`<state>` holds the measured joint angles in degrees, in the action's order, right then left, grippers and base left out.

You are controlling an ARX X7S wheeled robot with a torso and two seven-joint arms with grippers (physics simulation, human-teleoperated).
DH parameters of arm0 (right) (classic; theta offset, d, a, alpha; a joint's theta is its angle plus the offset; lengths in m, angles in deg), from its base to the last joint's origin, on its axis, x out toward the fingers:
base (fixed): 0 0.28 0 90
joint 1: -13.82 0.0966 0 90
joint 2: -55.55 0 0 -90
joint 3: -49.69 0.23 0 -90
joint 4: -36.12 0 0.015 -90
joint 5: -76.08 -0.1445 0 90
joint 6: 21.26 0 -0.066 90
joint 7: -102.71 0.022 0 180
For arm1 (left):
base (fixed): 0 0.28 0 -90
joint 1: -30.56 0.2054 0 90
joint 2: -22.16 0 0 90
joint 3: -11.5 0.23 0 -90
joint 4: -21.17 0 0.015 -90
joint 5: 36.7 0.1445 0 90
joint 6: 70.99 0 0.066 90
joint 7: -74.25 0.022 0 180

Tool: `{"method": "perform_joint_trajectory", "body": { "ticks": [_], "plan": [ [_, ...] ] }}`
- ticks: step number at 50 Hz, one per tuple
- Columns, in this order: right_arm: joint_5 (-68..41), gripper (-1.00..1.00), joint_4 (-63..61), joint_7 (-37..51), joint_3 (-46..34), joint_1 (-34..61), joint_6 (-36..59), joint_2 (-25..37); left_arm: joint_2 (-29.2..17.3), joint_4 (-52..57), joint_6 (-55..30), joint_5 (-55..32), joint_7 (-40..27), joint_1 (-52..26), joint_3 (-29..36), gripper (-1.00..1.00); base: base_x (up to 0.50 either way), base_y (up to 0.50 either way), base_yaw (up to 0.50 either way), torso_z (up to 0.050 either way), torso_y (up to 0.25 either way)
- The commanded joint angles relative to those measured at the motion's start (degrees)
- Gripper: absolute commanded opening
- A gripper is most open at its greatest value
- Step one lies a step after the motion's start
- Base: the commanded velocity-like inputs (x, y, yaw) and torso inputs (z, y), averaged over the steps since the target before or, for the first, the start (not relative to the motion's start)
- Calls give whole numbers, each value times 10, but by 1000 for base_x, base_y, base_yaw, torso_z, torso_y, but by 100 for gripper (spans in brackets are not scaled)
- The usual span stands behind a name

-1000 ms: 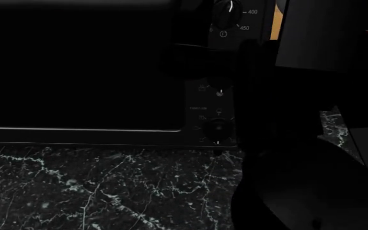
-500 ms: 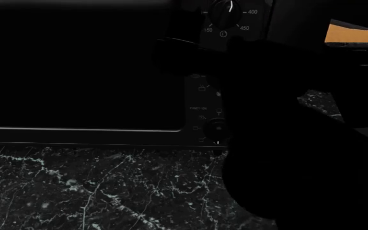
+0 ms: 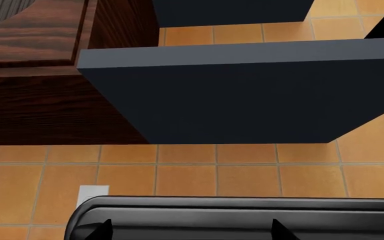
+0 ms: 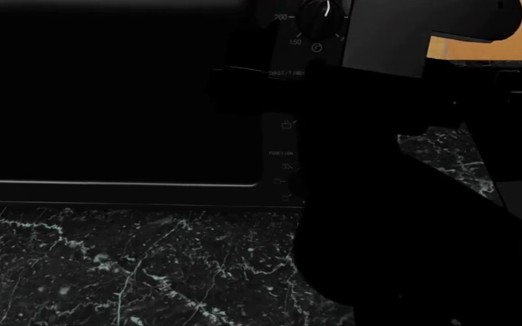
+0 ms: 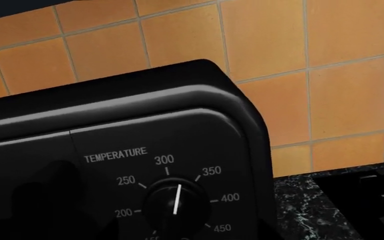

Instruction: Decrease the toaster oven temperature.

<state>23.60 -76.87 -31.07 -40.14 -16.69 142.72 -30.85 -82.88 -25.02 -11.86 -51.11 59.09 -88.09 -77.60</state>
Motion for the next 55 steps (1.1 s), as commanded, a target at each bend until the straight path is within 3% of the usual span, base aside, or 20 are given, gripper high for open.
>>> {"method": "perform_joint_trajectory", "body": {
  "ticks": [1,18,19,43,55],
  "plan": [
    [-57,100,136,-18,-8,35,-67,7,-4,-6,6,0,-2,2,1,100,19,0,6,0,0],
    [-58,100,176,-34,-24,49,-99,14,-8,-14,15,-1,-5,6,3,100,22,0,7,4,0],
    [-57,-100,179,-39,-27,53,-101,17,-8,-18,17,3,-5,6,7,100,23,-3,7,0,0],
    [-51,-100,186,-62,-62,54,-116,44,-11,-37,29,8,-9,7,20,100,21,1,9,4,0],
    [-39,-100,164,-93,-140,76,-68,84,-13,-38,36,5,-12,16,18,100,21,3,11,4,0]
  ]
}}
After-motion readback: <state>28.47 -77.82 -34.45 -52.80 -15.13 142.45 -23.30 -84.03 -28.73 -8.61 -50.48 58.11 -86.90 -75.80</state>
